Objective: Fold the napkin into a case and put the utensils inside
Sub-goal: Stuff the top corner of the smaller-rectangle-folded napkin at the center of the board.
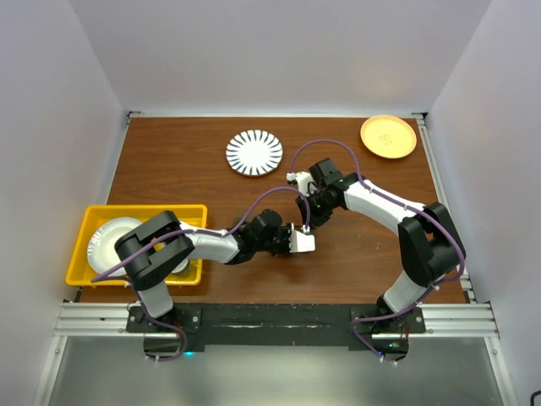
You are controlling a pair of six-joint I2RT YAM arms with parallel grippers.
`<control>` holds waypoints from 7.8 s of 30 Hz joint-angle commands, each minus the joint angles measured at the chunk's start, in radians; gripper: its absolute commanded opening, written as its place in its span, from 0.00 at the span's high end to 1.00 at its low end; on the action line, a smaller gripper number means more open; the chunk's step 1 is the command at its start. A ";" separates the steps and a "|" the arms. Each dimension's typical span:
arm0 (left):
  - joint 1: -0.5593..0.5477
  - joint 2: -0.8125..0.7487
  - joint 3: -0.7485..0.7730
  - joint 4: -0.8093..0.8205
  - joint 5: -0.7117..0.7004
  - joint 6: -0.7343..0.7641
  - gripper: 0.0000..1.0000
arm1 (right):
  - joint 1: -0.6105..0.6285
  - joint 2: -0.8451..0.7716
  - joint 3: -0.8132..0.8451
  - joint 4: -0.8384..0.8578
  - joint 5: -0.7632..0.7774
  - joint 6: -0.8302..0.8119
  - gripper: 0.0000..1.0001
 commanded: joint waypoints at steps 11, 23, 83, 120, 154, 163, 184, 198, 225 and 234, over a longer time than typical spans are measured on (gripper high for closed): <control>-0.002 0.016 0.025 -0.015 0.003 -0.007 1.00 | 0.002 0.003 0.040 -0.045 0.079 -0.003 0.85; -0.002 0.019 0.026 -0.019 0.003 -0.007 1.00 | 0.002 0.005 0.052 -0.024 0.020 0.030 0.80; -0.002 0.017 0.032 -0.023 -0.012 -0.003 1.00 | 0.069 0.023 0.106 -0.076 -0.007 0.020 1.00; 0.257 -0.279 0.103 -0.583 0.189 0.033 0.71 | 0.063 0.163 -0.009 0.047 0.182 -0.092 1.00; 0.339 -0.174 0.172 -0.512 0.453 0.261 0.39 | 0.063 0.114 -0.046 0.064 0.185 -0.240 1.00; 0.313 -0.053 0.206 -0.461 0.407 0.261 0.34 | 0.065 0.103 -0.049 0.064 0.171 -0.248 1.00; 0.325 -0.082 0.192 -0.389 0.390 0.240 0.46 | 0.063 0.115 -0.035 0.067 0.161 -0.273 1.00; 0.325 -0.069 0.132 -0.308 0.328 0.284 0.55 | 0.065 0.118 -0.030 0.065 0.156 -0.265 1.00; 0.279 0.002 0.181 -0.469 0.223 0.384 1.00 | 0.051 0.017 0.132 -0.094 -0.003 -0.115 0.77; 0.273 -0.002 0.172 -0.464 0.223 0.395 1.00 | -0.032 0.058 0.244 -0.137 -0.086 -0.127 0.60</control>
